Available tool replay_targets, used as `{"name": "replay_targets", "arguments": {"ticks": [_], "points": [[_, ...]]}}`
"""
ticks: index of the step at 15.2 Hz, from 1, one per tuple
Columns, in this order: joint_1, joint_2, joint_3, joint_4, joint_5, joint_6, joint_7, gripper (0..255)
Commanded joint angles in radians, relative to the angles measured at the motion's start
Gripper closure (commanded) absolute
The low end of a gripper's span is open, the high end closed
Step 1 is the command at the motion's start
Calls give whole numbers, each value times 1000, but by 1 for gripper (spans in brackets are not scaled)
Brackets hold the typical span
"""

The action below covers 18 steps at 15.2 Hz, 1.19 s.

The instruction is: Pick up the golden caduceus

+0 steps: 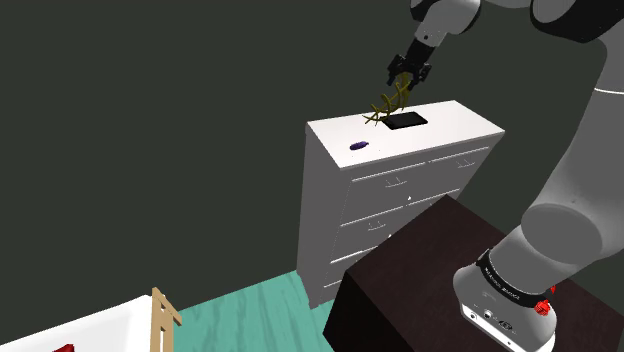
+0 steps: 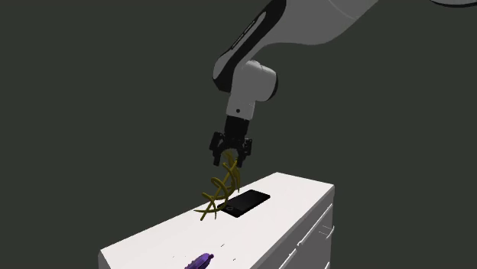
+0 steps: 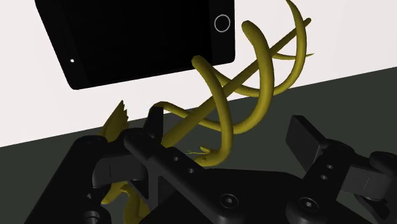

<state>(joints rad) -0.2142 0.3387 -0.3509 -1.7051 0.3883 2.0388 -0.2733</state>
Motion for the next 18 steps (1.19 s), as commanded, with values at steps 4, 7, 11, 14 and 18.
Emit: {"name": "replay_targets", "arguments": {"ticks": [4, 7, 11, 14, 18], "points": [[-1, 7, 2, -10, 5, 17, -6, 255], [-1, 7, 2, -10, 5, 16, -6, 255], [-1, 7, 2, -10, 5, 16, -6, 255], [0, -2, 0, 3, -1, -4, 2, 255], [1, -18, -5, 35, -14, -48, 18, 255]]}}
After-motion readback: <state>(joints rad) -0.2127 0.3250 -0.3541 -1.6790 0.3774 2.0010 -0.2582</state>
